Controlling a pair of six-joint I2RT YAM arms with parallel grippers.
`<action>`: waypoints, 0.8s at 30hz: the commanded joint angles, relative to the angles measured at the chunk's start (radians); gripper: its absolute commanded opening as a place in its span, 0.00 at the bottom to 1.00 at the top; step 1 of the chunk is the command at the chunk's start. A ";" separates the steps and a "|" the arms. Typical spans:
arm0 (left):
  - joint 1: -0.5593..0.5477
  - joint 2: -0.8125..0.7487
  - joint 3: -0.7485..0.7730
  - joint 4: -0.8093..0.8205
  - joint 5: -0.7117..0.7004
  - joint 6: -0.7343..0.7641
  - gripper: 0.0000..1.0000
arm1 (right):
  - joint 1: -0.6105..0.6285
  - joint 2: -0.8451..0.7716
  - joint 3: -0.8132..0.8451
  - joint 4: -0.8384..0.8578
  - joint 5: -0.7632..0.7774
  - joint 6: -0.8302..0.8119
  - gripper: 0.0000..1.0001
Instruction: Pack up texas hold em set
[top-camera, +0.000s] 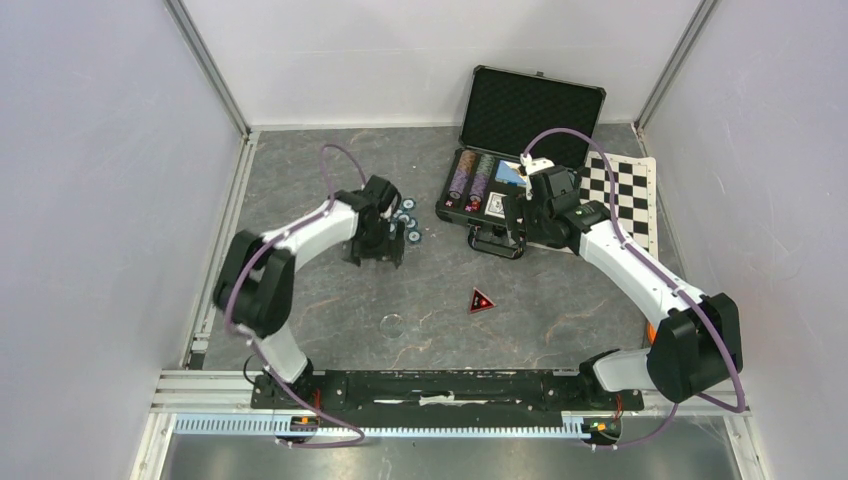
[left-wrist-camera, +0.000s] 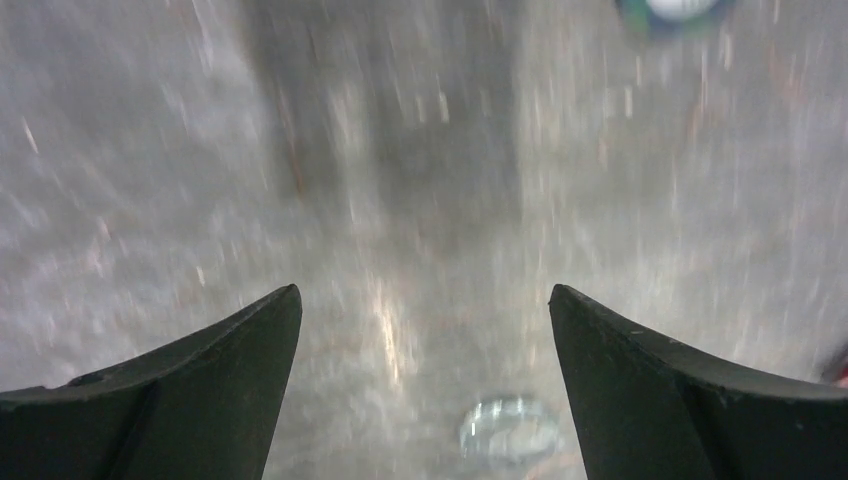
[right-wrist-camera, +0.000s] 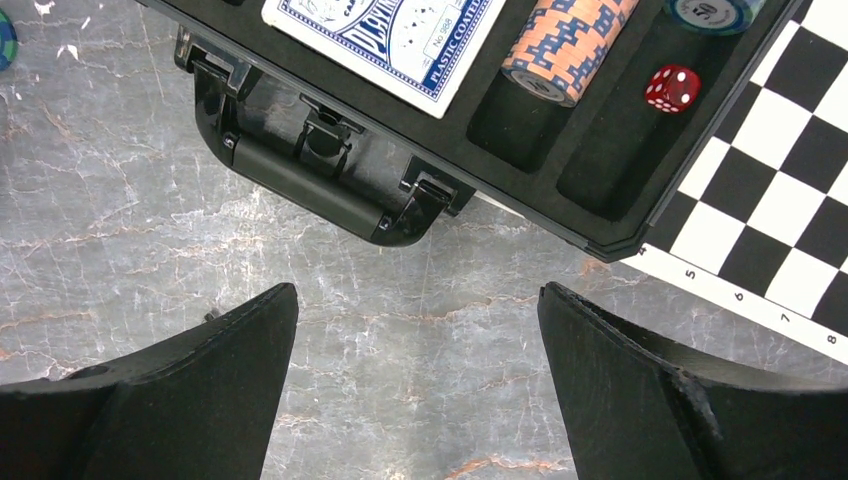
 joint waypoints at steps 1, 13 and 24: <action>-0.086 -0.276 -0.193 -0.012 0.037 0.011 1.00 | -0.003 -0.014 -0.020 0.027 -0.027 -0.010 0.95; -0.302 -0.507 -0.438 -0.009 -0.003 -0.152 1.00 | 0.107 -0.100 -0.200 0.068 -0.078 0.006 0.97; -0.362 -0.558 -0.564 0.120 -0.011 -0.185 1.00 | 0.267 -0.067 -0.236 0.095 -0.080 0.070 0.98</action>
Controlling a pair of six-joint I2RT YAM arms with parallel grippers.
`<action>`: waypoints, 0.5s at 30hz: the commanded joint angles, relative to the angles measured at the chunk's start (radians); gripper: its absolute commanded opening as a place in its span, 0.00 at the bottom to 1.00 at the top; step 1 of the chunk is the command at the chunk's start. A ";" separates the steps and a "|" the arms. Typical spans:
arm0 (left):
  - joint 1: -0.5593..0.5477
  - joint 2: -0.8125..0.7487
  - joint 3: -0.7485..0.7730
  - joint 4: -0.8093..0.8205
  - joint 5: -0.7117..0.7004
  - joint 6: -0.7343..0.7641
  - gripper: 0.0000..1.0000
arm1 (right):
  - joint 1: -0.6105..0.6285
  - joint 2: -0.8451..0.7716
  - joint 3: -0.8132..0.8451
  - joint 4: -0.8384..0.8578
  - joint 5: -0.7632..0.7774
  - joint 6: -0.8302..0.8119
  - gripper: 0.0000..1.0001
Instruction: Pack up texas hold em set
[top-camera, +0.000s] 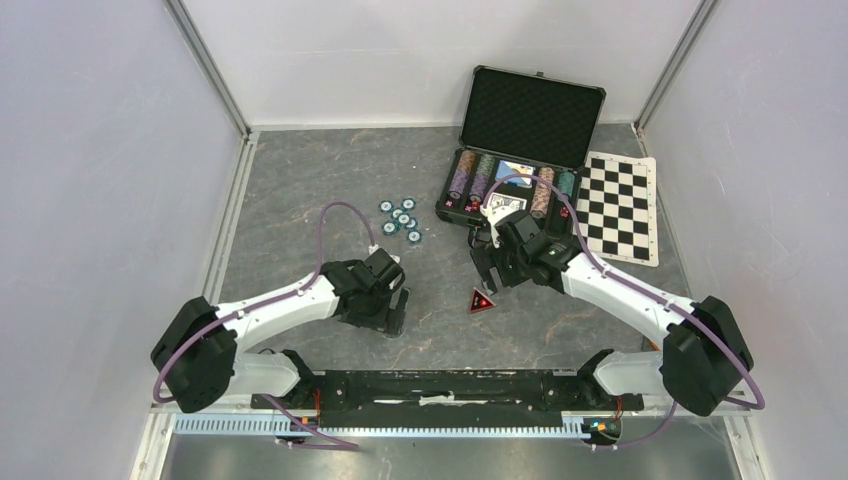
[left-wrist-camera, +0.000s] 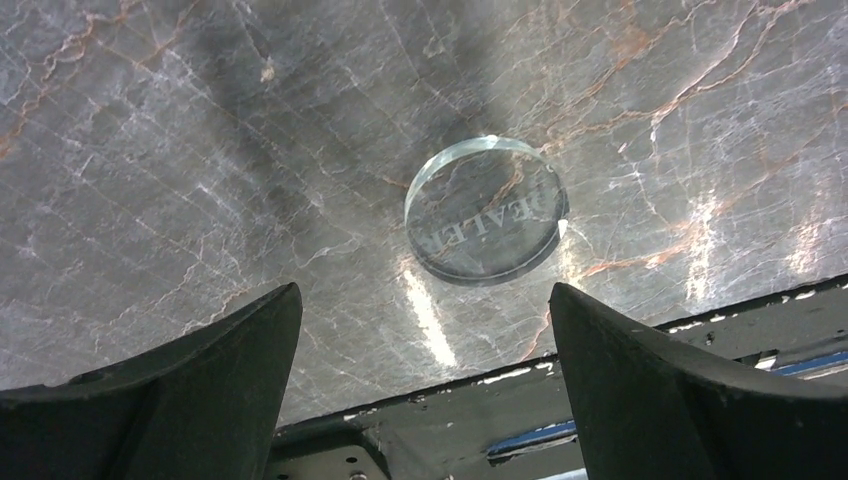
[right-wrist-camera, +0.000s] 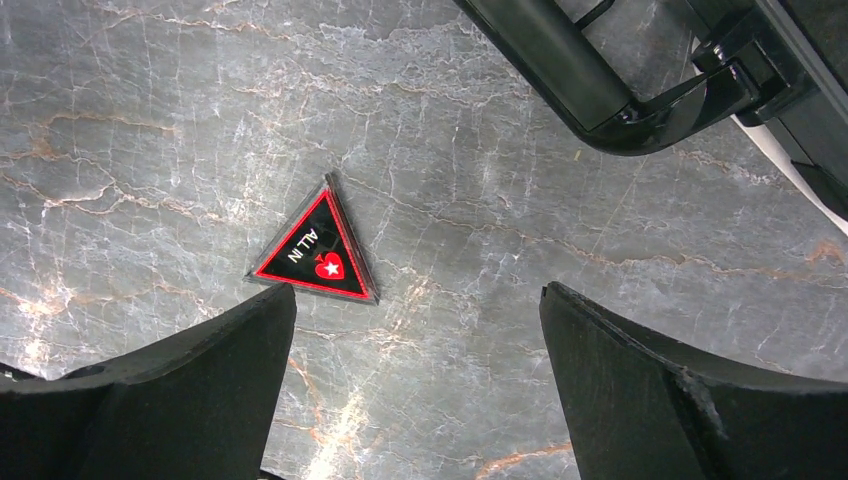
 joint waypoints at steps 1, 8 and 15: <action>-0.010 -0.004 -0.011 0.121 -0.036 -0.029 0.99 | 0.006 -0.007 -0.018 0.052 -0.010 0.037 0.98; -0.052 0.070 -0.003 0.216 -0.083 -0.014 0.96 | 0.020 0.009 -0.019 0.066 -0.015 0.046 0.97; -0.057 0.127 0.004 0.207 -0.102 -0.027 0.86 | 0.031 0.011 -0.026 0.076 -0.012 0.055 0.97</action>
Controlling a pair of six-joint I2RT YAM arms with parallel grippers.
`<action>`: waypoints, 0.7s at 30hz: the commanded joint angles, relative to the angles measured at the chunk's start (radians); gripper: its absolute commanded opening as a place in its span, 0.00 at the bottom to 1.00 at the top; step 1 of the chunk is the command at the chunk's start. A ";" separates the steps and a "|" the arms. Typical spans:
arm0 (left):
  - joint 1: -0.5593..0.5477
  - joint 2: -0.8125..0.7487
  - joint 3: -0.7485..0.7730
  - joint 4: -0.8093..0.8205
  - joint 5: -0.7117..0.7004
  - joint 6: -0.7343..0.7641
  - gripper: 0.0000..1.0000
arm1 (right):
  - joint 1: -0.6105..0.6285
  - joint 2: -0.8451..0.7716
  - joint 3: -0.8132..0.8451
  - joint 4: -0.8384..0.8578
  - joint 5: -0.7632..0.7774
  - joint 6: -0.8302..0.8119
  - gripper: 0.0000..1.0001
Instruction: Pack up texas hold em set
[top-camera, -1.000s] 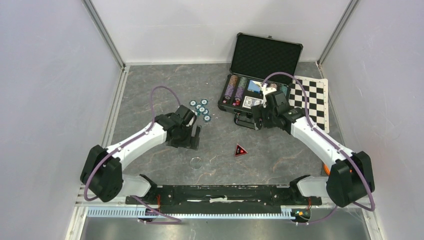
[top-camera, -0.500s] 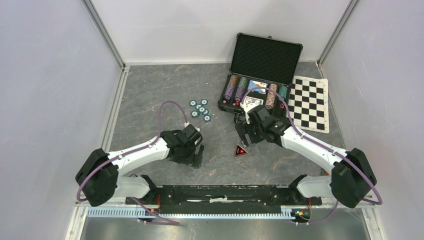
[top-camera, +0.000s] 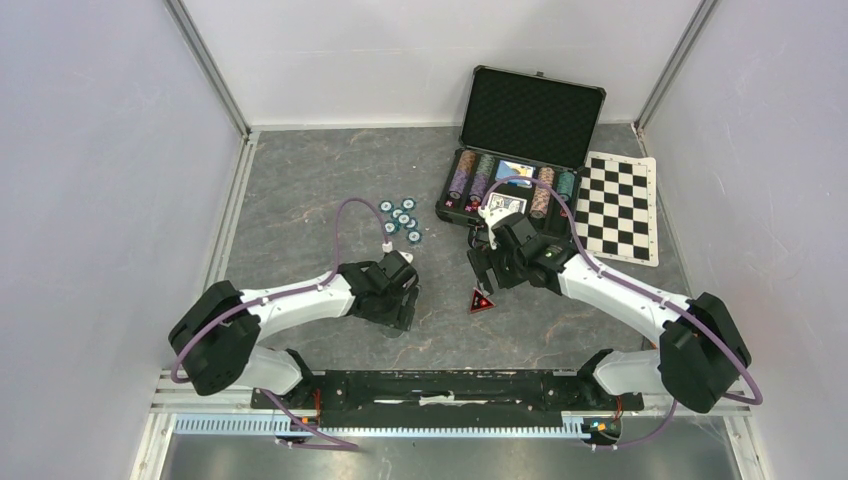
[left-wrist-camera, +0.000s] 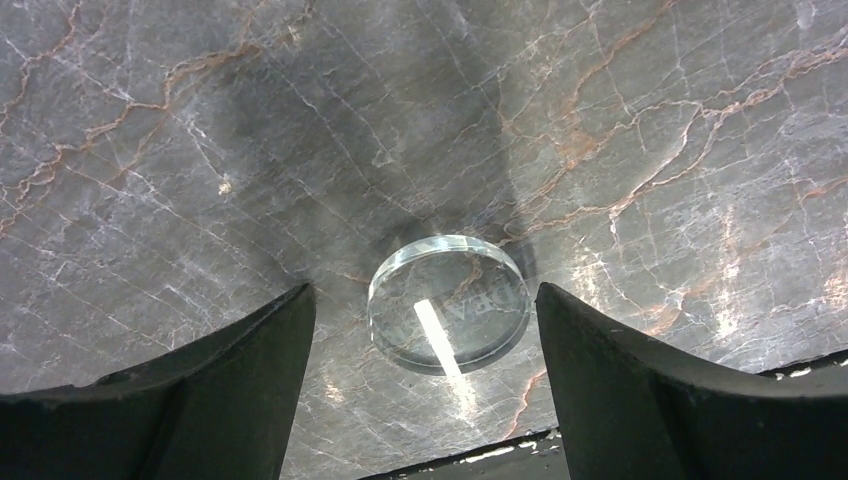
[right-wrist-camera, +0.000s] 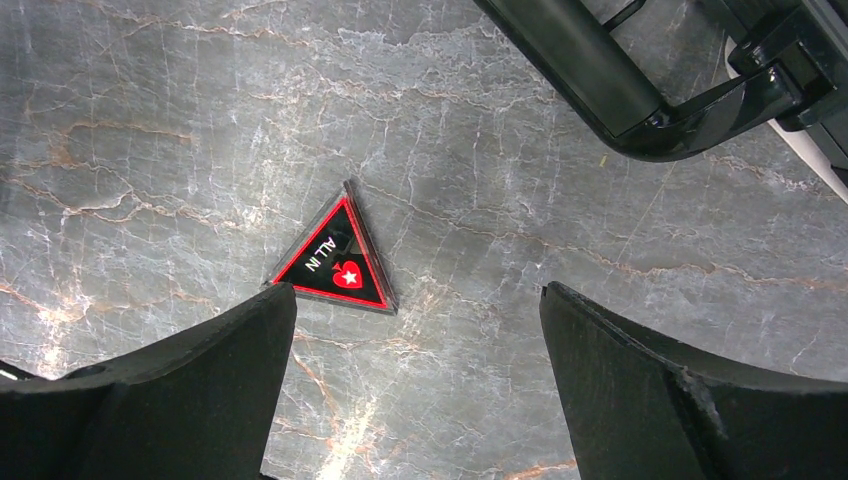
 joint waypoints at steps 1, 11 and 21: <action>-0.005 0.019 0.006 0.035 -0.040 -0.028 0.85 | 0.010 -0.007 -0.015 0.035 -0.006 0.016 0.97; -0.031 0.039 0.001 0.024 -0.026 -0.044 0.74 | 0.054 0.021 -0.037 0.049 0.053 0.074 0.96; -0.066 -0.003 -0.037 0.003 -0.020 -0.071 0.78 | 0.140 0.005 -0.110 0.099 0.191 0.278 0.95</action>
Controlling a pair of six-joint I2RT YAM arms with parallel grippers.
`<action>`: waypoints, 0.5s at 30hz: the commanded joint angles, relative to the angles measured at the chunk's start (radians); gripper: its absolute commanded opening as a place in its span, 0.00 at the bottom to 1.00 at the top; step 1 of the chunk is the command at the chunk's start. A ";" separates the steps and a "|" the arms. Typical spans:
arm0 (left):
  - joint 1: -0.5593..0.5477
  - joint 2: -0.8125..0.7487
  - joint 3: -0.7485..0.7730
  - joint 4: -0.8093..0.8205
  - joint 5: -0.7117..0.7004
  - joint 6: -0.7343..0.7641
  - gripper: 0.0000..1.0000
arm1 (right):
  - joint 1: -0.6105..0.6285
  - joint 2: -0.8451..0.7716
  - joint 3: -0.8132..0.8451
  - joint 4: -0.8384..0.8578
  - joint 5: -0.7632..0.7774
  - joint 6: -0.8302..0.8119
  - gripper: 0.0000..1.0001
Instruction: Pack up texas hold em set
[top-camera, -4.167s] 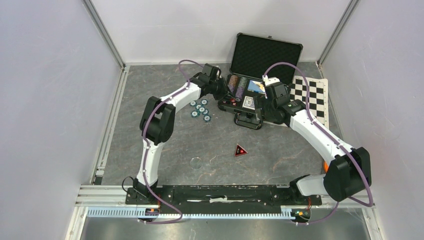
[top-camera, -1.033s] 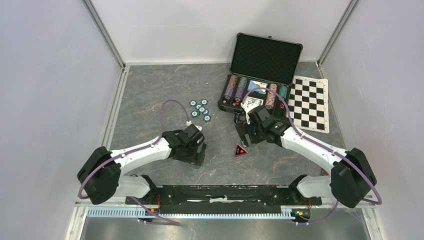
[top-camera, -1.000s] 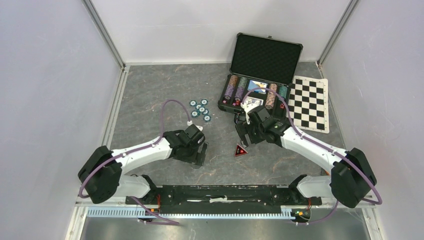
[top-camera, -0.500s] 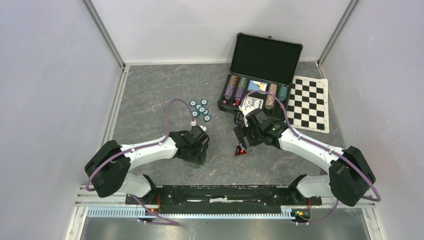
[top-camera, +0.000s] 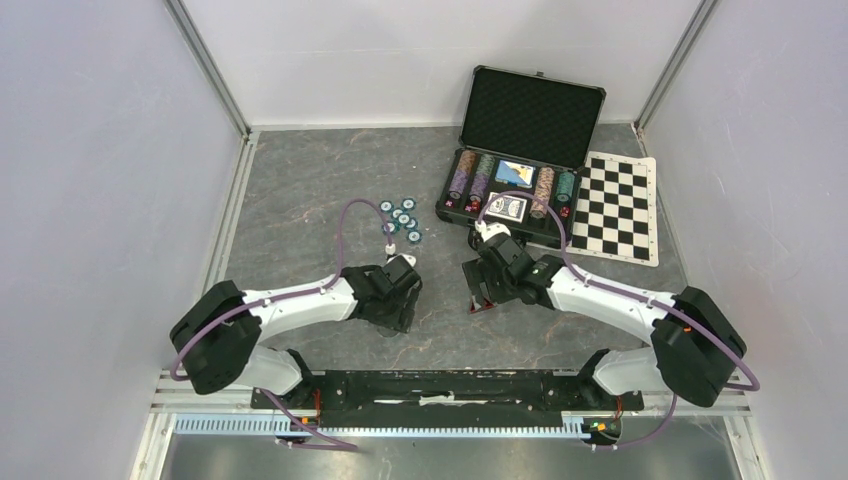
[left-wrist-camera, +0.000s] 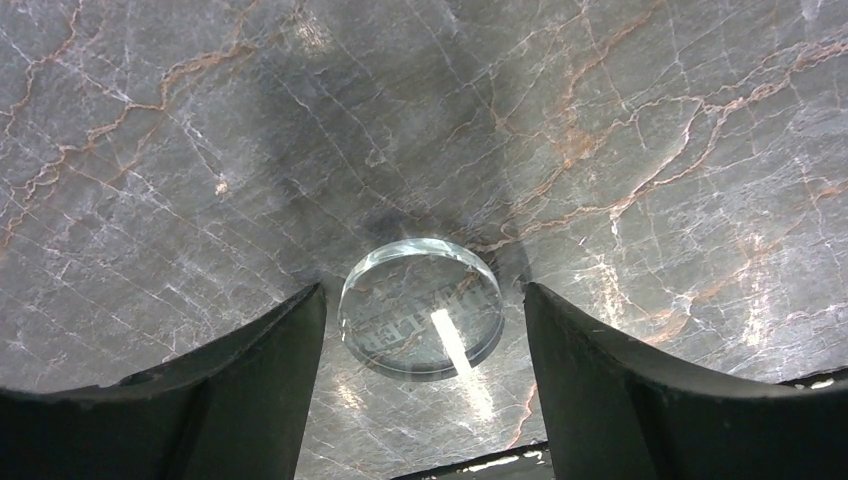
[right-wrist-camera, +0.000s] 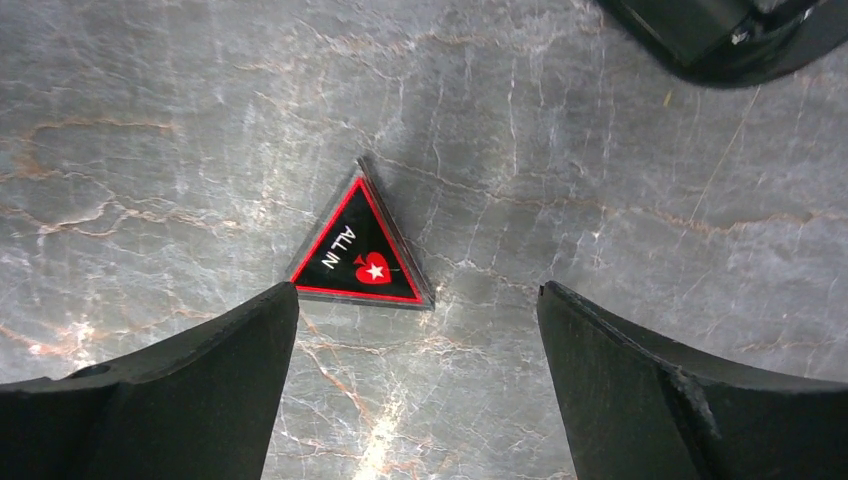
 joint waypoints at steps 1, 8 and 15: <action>-0.022 -0.023 -0.040 -0.011 0.022 -0.063 0.77 | 0.037 -0.026 -0.050 0.050 0.103 0.133 0.93; -0.025 -0.080 -0.055 -0.039 0.004 -0.056 0.63 | 0.107 0.028 -0.025 0.012 0.217 0.271 0.93; -0.026 -0.134 -0.025 -0.085 -0.014 -0.022 0.53 | 0.152 0.070 0.042 -0.034 0.272 0.443 0.95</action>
